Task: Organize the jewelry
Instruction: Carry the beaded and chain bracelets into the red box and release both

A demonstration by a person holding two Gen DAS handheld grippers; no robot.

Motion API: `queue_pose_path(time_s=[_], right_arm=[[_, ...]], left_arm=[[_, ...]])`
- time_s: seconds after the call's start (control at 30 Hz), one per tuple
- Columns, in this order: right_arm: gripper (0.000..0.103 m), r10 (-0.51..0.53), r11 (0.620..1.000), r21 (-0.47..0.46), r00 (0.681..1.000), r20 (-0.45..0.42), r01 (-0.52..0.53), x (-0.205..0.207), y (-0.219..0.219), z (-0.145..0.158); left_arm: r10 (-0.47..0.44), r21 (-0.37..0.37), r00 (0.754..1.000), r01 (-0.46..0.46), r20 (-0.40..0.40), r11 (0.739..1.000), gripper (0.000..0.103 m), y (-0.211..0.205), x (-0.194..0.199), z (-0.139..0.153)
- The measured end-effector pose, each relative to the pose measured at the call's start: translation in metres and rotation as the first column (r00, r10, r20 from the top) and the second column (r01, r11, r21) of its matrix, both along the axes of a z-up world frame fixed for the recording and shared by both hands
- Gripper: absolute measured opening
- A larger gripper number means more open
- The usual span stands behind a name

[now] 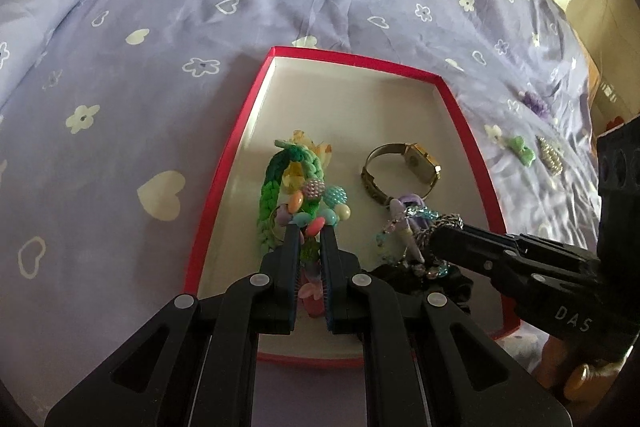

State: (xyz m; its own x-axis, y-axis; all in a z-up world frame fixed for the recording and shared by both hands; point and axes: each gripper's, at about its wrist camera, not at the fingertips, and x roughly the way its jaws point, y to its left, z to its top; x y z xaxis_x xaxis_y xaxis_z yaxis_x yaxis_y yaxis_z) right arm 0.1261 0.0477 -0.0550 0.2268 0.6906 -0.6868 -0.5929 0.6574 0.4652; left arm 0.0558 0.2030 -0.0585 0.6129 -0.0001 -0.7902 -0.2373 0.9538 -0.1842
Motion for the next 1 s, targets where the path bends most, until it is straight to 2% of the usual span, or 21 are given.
queue_pose_path(time_s=[0.33, 1.0], right_arm=[[0.014, 0.013, 0.999, -0.039, 1.0, 0.019, -0.013, -0.0011, 0.0071, -0.0007], [0.017, 0.001, 0.999, -0.034, 1.0, 0.009, -0.001, -0.0021, 0.0056, -0.0018]], left_arm=[[-0.009, 0.0, 1.0, 0.009, -0.017, 1.0, 0.008, -0.0008, 0.0008, -0.0059], [0.001, -0.008, 1.0, -0.001, -0.016, 1.0, 0.008, -0.0008, -0.0027, -0.0064]])
